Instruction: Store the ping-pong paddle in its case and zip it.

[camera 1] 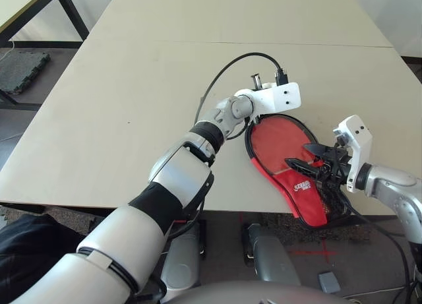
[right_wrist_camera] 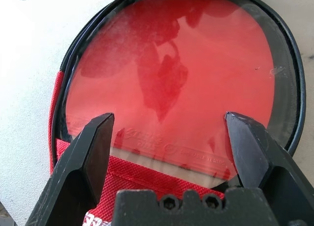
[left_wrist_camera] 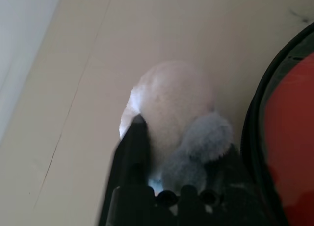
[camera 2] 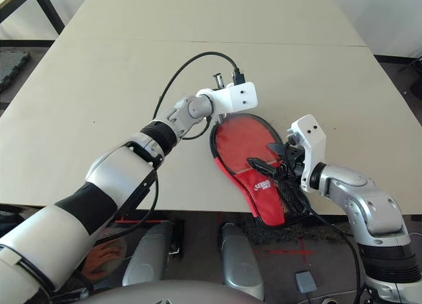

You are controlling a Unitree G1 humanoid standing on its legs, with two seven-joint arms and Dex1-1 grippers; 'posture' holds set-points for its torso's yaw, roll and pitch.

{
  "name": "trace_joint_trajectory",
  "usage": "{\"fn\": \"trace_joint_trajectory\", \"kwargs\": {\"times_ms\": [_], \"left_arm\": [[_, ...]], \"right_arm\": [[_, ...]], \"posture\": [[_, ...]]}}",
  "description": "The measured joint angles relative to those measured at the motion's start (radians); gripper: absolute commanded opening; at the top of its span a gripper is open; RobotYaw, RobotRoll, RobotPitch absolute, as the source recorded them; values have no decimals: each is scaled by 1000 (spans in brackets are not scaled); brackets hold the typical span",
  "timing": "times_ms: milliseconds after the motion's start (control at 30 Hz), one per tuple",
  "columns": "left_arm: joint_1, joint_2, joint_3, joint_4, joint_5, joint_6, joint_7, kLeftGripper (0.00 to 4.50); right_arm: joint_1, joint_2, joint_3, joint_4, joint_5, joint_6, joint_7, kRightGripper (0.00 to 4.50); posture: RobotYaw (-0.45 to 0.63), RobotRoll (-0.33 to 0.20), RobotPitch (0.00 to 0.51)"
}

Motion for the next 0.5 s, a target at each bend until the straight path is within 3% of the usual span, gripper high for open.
{"fn": "trace_joint_trajectory", "kwargs": {"times_ms": [133, 167, 500], "left_arm": [[-3, 4, 45, 0, -28, -3, -41, 4327], [-5, 5, 51, 0, -33, -6, -50, 4462], [-9, 1, 160, -5, -121, -22, -149, 4462]], "right_arm": [[-2, 0, 2, 3, 2, 0, -4, 4500], [-7, 0, 4, 6, 2, 0, -3, 4500], [-63, 7, 38, 50, 2, -1, 11, 4500]], "posture": [[-138, 0, 202], [-135, 0, 202], [-88, 0, 191]]}}
